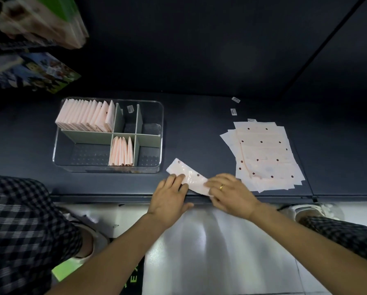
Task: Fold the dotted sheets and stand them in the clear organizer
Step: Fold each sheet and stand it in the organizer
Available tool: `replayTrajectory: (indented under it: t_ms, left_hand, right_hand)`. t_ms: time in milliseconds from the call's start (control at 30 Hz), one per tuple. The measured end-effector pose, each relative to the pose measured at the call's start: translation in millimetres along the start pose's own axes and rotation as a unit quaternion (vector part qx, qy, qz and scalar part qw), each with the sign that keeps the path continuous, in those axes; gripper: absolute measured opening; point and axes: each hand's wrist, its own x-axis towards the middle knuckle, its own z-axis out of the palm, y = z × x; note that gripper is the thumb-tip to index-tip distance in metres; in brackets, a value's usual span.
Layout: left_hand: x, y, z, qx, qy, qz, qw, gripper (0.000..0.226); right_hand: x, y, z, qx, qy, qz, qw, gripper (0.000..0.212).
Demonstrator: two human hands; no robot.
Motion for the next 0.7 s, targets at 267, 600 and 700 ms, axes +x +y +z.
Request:
replayTrajectory:
  t_ms: [267,600,700]
  left_hand:
    - [-1.6,7.1,-4.3,-0.088,0.061,-0.001,0.994,0.037]
    - [1.7,1.0,11.3,-0.251,0.105,-0.110,0.956,0.017]
    - [7.5,1.0,14.3,-0.290,0.118,-0.204,0.928,0.015]
  right_hand:
    - [-8.2,-45.5,7.2,0.164,0.001,0.152,0.975,0.028]
    - [8.1,-26.1,15.1,0.290,-0.047,0.378,0.878,0.013]
    - [24.9,-20.2,15.5,0.330,-0.066,0.465,0.819,0.028]
